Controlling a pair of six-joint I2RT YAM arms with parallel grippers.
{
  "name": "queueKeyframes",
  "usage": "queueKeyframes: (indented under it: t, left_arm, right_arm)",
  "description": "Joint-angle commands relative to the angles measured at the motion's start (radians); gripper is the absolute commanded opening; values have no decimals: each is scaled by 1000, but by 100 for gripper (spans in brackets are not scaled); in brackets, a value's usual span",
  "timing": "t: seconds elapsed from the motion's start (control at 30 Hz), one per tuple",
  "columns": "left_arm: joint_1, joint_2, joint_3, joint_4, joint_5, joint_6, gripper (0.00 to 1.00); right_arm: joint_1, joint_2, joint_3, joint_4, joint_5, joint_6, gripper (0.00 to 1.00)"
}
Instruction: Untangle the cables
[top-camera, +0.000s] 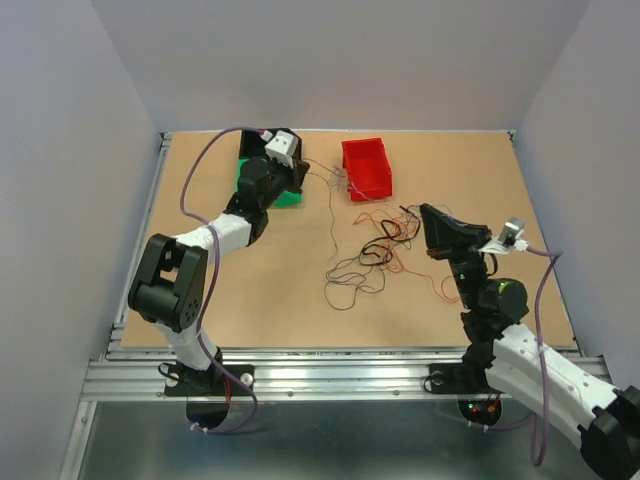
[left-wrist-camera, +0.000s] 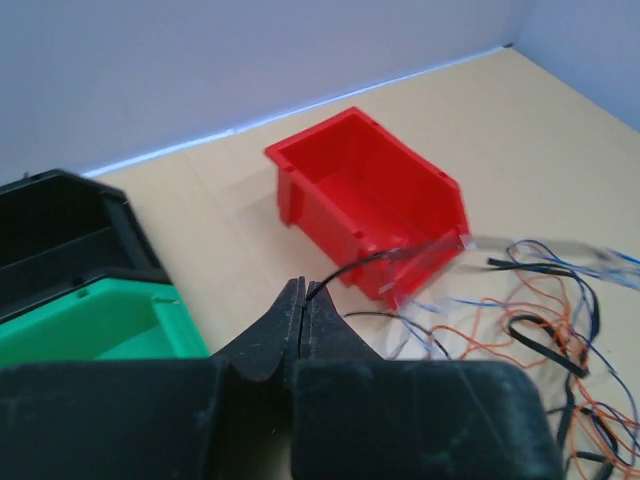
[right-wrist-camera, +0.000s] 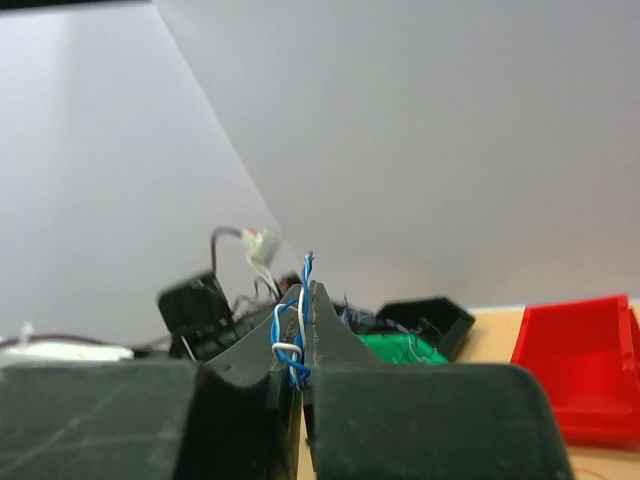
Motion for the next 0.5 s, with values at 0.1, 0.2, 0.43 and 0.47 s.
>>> queueKeyframes:
  t: [0.1,0.2,0.43,0.47]
  left_arm:
    - [87,61,68,-63,46,-104,0]
    - [86,81,100,-110,13,-102,0]
    - [84,137,159,-195,-40,-87,0]
    - [84,141,169,-213,-52,-84,0]
  right_arm:
    - [8,-377,-3,-444,213,-80,0]
    - [7,-513,29,-602,244,-93,1]
    - [8,-666,91,-815,267,-111,0]
    - [8,-680,102,-831,274,-111,1]
